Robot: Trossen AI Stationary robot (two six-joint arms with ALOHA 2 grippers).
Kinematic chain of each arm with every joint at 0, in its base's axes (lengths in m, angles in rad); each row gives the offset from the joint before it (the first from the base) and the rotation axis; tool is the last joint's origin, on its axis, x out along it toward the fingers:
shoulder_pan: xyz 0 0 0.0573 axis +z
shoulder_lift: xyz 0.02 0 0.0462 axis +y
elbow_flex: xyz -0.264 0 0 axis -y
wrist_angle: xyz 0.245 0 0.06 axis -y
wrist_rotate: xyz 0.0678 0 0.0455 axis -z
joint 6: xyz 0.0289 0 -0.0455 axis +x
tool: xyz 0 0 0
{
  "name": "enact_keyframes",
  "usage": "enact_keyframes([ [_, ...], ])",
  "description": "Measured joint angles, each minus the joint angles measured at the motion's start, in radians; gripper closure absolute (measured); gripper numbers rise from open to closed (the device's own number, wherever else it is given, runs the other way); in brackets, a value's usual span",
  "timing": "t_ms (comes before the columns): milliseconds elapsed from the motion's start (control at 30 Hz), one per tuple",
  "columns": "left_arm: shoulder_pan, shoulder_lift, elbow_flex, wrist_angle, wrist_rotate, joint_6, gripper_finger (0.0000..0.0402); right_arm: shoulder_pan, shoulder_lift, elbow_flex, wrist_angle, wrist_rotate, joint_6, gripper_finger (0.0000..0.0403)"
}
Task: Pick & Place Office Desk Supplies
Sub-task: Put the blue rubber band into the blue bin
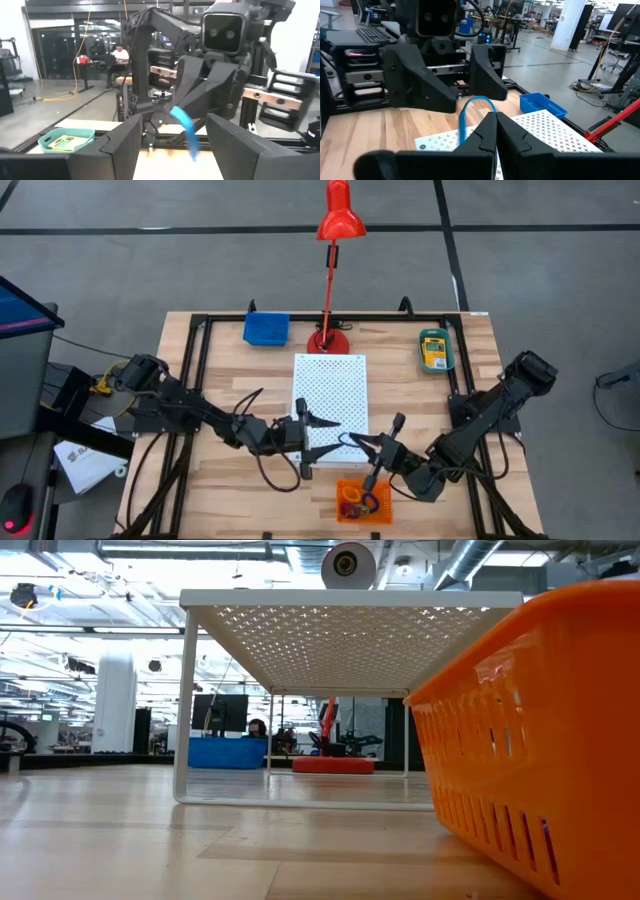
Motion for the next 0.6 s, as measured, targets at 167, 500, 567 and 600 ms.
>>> enact_keyframes([
  [167,0.008,0.0,0.0,-0.009,-0.002,-0.047,0.0218,-0.001,0.0,0.0,0.0,-0.008,0.0,0.0403],
  [500,0.008,-0.001,0.0,-0.028,0.029,-0.076,0.0391,0.0,0.0,0.0,0.002,-0.018,0.001,0.0403],
  [567,0.008,-0.001,0.0,-0.028,0.031,-0.076,0.0395,0.0,0.0,0.0,0.002,-0.019,0.002,0.0403],
  [600,0.008,-0.001,0.0,-0.028,0.031,-0.076,0.0397,0.001,0.0,0.0,0.002,-0.019,0.002,0.0403],
])
